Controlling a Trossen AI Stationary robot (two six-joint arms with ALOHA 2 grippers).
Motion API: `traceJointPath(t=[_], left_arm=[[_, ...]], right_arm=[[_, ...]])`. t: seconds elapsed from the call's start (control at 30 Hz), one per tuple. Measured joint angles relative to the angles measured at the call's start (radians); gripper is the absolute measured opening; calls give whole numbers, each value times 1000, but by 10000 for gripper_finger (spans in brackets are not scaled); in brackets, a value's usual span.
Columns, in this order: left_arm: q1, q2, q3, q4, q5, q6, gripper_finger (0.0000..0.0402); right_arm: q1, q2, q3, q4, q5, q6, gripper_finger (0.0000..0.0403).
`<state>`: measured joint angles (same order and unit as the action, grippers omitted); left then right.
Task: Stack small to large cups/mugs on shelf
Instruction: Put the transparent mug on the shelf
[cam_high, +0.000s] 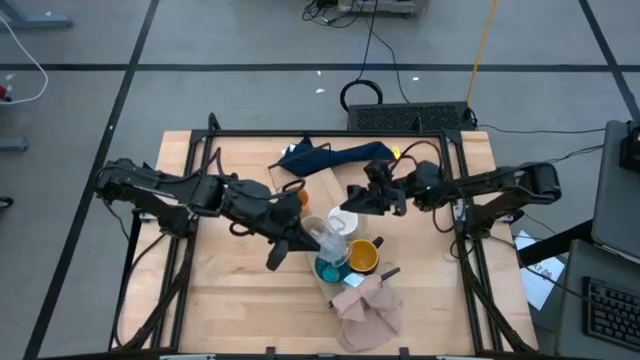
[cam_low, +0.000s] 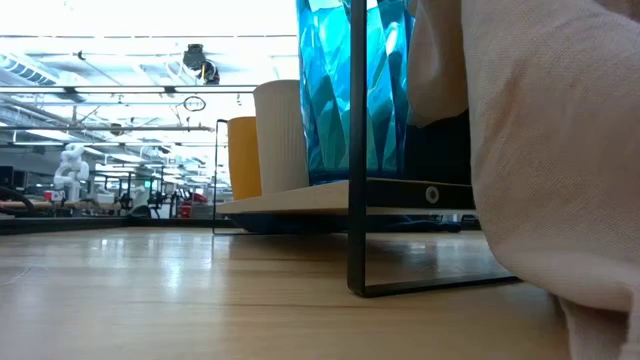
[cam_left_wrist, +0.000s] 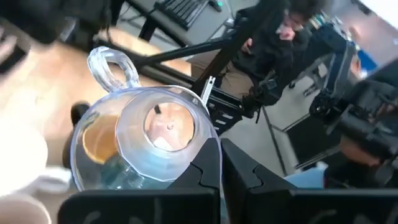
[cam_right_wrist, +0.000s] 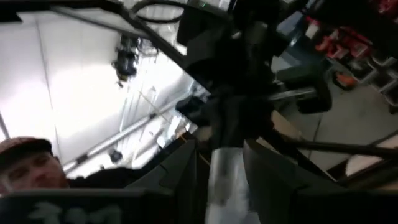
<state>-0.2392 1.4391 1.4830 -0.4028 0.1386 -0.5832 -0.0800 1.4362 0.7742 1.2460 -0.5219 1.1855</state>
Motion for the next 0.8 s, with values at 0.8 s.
traceJointPath(t=[0.8], left_arm=[[68, 0, 1, 28, 35, -182, 0]], right_arm=[[-93, -267, 0, -638, 21, -394, 125]])
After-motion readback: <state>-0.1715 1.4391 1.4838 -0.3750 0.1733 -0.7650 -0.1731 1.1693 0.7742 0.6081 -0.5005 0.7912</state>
